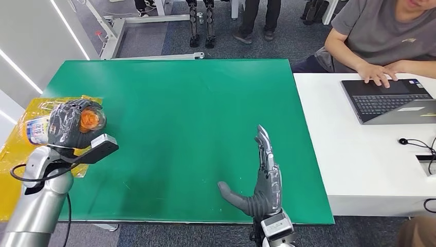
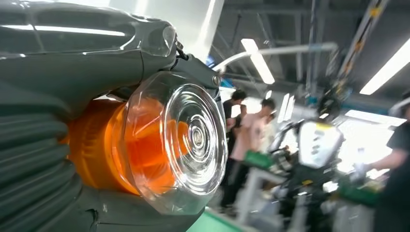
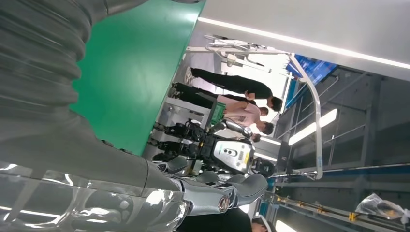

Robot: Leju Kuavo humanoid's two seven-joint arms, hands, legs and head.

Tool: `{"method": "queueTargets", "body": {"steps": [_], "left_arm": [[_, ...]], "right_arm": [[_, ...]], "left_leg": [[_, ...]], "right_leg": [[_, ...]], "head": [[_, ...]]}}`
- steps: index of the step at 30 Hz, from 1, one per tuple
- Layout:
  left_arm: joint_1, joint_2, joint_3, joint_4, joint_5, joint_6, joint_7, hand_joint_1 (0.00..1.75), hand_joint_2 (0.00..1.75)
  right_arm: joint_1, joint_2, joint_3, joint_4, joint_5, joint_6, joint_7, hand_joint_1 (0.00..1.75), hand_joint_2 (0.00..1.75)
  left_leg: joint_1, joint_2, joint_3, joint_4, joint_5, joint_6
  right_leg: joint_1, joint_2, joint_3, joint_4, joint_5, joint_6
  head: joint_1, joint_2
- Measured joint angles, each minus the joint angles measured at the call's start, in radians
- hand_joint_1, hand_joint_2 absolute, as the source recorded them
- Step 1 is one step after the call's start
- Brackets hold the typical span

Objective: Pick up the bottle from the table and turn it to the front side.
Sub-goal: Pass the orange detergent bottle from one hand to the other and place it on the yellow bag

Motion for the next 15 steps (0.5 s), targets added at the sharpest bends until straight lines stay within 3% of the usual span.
{"method": "queueTargets", "body": {"steps": [6,15], "left_arm": [[-0.047,0.081,-0.024,0.128,-0.124,-0.026,0.031,1.75,1.75],[-0.098,0.138,-0.122,0.323,-0.265,-0.105,0.046,1.75,1.75]], "right_arm": [[0.019,0.000,-0.004,-0.008,0.004,0.004,0.000,0.00,1.75],[0.032,0.000,-0.010,-0.013,0.008,0.054,0.000,0.00,1.75]], "left_leg": [[0.000,0.001,0.000,0.000,0.000,0.000],[0.000,0.001,-0.001,0.000,0.000,-0.001]], "right_leg": [[0.000,0.001,0.000,0.000,0.000,0.000],[0.000,0.001,-0.001,0.000,0.000,0.000]], "head": [[0.000,0.000],[0.000,0.000]]}}
